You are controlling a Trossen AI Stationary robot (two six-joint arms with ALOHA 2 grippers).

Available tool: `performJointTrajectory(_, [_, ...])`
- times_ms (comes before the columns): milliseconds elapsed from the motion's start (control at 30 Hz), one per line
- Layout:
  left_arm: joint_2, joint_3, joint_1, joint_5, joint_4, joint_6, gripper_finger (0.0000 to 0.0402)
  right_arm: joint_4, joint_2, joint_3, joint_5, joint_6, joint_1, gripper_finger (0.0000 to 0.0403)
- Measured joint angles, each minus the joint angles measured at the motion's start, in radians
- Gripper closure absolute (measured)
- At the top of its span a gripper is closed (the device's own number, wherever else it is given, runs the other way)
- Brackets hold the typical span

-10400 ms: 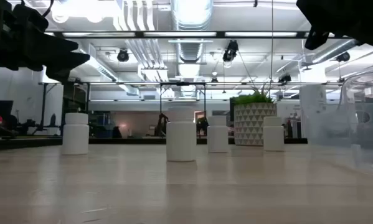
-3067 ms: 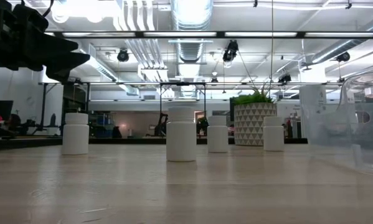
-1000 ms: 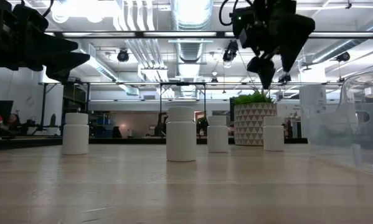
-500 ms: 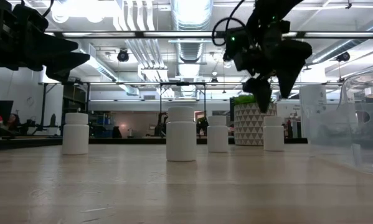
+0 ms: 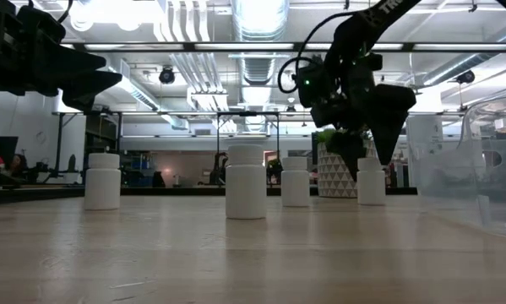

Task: Pick and place pill bottles into a basket
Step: Put the white medicine bottle into the transparent bin

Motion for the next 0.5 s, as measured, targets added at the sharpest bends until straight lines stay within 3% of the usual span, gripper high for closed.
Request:
performJointTrajectory(133, [0.0,0.0,0.0,0.0,0.0,0.0,0.018,0.017,0.018,-0.011,-0.001,-0.001,0.0,0.0028])
performJointTrajectory(267, [0.0,0.0,0.0,0.0,0.0,0.0,0.018,0.032,0.02,-0.03,-0.009,-0.001,0.0,0.007])
performJointTrajectory(367, [0.0,0.0,0.0,0.0,0.0,0.0,0.018,0.033,0.024,-0.045,-0.009,0.003,0.0,0.0131])
performJointTrajectory(500, [0.0,0.0,0.0,0.0,0.0,0.0,0.018,0.026,0.025,-0.058,-0.014,0.015,0.0,0.0246])
